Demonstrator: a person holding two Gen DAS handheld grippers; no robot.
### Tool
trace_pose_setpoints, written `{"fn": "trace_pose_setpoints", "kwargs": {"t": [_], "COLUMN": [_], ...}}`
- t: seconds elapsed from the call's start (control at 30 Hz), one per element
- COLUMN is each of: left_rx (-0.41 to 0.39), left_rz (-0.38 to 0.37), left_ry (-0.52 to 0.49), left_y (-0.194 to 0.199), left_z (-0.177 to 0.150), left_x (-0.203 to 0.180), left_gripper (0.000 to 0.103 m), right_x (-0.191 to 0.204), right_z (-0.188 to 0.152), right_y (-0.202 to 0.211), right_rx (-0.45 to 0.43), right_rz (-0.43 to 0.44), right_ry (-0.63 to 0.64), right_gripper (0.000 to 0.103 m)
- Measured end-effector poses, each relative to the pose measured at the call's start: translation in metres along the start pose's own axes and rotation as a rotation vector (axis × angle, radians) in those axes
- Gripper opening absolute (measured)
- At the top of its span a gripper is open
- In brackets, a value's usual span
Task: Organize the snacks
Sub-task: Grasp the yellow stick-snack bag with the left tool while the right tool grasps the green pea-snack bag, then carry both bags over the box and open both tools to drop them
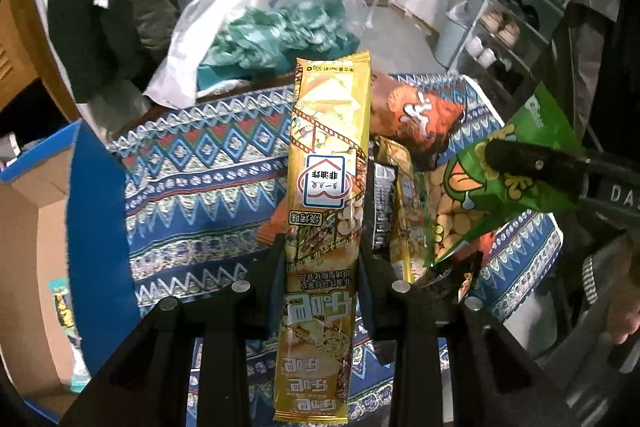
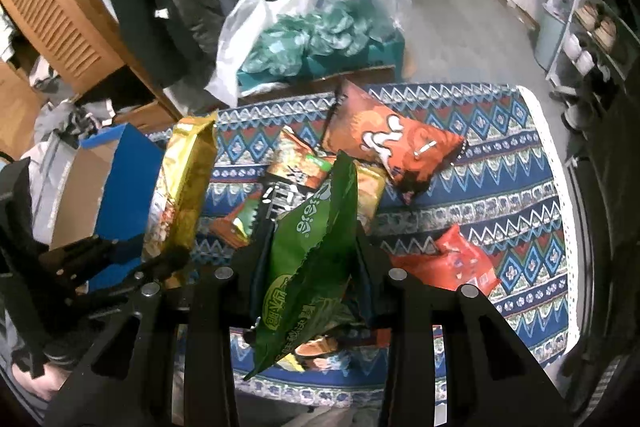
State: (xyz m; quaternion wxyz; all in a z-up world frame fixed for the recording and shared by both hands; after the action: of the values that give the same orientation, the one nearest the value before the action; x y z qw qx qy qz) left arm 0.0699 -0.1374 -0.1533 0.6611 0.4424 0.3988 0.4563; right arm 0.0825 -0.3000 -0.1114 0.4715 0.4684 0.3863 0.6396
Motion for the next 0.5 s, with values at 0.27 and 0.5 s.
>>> {"fn": "trace_pose_setpoints", "kwargs": {"t": [0.27,0.5], "left_rx": [-0.014,-0.05], "left_rz": [0.013,0.035], "left_ry": [0.066,0.119], "left_y": [0.022,0.042], "left_z": [-0.003,-0.006], "left_x": [0.025,0.052], "left_gripper": [0.031,0.031], "right_x": [0.028,0.06], "right_z": [0.006,0.015], "right_y": [0.005,0.008], "right_rx": [-0.015,-0.023], "right_rz": [0.018,0.041], "right_ry": [0.047,0.099], "right_gripper": [0.036,0.035]}}
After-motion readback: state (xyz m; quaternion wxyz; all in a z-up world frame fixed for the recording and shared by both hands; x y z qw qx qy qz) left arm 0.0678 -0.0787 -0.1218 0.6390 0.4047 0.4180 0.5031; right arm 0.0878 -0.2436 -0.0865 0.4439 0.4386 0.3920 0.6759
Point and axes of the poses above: each gripper's, at about its wrist camera, not at the fingertips, and y roughly against the way its jaws point, x to its left, z to its top, the point moved 4 cm from there along -y, roughly the way its jaws point, and after that the axes turned 12 degrees about x, right-handed, at the moved point
